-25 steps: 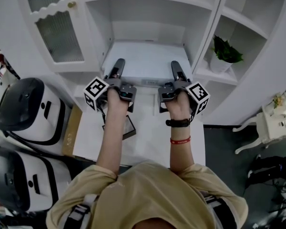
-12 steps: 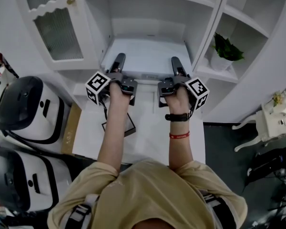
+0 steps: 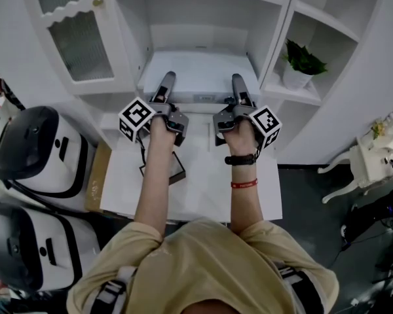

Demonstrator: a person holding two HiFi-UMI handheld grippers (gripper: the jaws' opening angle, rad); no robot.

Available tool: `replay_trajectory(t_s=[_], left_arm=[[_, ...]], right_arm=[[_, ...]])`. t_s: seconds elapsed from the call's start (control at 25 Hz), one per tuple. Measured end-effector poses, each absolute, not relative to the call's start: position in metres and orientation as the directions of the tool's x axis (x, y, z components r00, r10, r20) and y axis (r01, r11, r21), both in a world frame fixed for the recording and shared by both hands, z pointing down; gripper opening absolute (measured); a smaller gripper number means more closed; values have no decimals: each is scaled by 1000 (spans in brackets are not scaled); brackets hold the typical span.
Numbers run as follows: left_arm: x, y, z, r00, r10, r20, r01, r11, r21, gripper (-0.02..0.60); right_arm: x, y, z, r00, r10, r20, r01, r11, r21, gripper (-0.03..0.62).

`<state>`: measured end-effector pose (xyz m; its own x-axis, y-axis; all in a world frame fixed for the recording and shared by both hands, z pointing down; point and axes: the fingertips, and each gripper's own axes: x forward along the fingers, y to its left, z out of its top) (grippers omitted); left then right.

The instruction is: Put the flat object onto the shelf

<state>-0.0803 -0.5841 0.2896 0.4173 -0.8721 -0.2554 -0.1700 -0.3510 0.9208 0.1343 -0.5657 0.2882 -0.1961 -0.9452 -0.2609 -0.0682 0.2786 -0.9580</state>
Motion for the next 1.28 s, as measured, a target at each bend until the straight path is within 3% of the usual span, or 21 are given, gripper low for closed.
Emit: replay_trajectory(t_s=[0.44,1.0,1.28], left_arm=[[-96,-539,297,393,-884,-255,-307,-387,869,437],[-90,-458,323,438,-881,-180,-645,-447,619,431],[-83,-433,313,400,-905,-143,-813,-422,401,431]], right_arm=[[137,-523,289,-233,-929,-286,-207,335,-919,471],[114,-454,314,-275,-947,-168,-716,319,-621,468],[114,-427,306,-234,-960,-152,-855,278,-439,468]])
